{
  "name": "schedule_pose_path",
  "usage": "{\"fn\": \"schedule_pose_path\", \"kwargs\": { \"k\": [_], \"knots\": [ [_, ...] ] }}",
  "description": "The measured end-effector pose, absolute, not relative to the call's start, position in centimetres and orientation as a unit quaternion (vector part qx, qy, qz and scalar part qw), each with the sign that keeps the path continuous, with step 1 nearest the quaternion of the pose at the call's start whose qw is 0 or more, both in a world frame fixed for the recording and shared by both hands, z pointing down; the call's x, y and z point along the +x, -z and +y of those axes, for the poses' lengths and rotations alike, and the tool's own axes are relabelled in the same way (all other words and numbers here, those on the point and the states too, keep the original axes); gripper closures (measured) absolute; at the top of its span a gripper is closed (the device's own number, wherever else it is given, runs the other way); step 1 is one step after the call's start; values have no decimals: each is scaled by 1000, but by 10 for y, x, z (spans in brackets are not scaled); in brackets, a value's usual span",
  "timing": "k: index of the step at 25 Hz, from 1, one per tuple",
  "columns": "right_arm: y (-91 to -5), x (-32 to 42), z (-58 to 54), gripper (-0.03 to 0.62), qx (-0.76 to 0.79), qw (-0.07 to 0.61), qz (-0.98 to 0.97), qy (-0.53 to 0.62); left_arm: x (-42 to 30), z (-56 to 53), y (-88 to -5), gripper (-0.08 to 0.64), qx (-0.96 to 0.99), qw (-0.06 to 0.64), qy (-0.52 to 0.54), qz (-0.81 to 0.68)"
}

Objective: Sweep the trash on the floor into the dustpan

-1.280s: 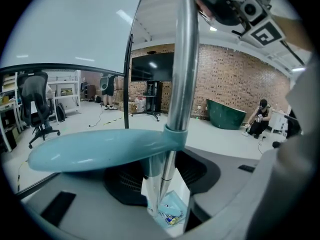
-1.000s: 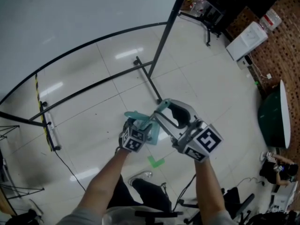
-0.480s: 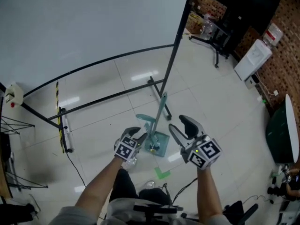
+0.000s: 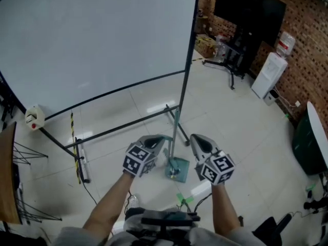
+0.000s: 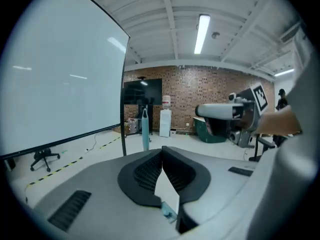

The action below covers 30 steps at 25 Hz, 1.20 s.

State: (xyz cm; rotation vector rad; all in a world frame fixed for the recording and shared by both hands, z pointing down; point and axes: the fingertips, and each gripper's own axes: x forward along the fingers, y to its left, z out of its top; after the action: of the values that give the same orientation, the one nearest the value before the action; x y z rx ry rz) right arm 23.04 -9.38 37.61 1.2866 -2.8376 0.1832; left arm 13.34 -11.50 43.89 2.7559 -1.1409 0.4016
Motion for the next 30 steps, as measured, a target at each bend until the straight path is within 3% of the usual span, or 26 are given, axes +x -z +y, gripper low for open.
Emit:
{"fn": "schedule_pose_path", "kwargs": {
  "k": [16, 30],
  "knots": [
    [-350, 164, -62, 592, 465, -30, -884, -41, 129, -89, -393, 557, 966, 60, -84, -239],
    [-345, 166, -54, 592, 474, -27, -879, -44, 134, -83, -385, 557, 968, 62, -79, -229]
  ]
}}
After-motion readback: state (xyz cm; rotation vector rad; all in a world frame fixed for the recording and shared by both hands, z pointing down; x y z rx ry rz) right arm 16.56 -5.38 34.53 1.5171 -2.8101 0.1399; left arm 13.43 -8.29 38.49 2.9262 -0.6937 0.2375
